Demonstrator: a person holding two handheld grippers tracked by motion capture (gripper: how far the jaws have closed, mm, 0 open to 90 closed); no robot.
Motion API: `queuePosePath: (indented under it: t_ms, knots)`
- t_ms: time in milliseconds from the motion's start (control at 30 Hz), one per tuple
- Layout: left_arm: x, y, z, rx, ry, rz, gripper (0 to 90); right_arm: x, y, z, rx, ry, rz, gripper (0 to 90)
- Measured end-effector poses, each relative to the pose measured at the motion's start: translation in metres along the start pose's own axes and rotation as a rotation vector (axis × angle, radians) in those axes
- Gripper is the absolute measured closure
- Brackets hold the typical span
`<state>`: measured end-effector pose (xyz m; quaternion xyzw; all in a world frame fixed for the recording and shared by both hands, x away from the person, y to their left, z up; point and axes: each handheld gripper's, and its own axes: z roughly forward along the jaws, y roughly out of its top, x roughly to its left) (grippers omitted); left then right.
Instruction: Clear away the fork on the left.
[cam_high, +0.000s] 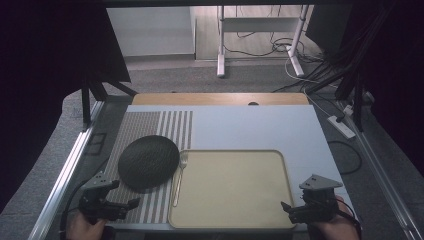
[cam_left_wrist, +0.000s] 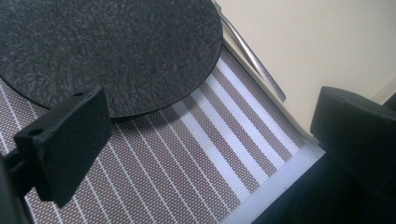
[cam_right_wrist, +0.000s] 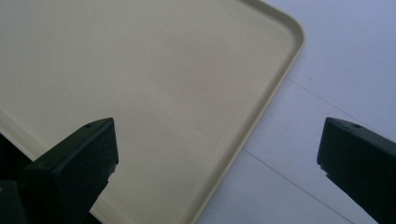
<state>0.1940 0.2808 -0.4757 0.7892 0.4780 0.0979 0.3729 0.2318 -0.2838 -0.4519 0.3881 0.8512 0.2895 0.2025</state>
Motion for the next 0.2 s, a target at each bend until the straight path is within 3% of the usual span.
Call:
queuePosePath:
  t_ms: [200]
  knots:
    - [0.0,0.0016,0.0015,0.008,0.005,-0.001,0.0,-0.0007,-0.001,-0.0003,0.002,-0.002,0.001,0.0]
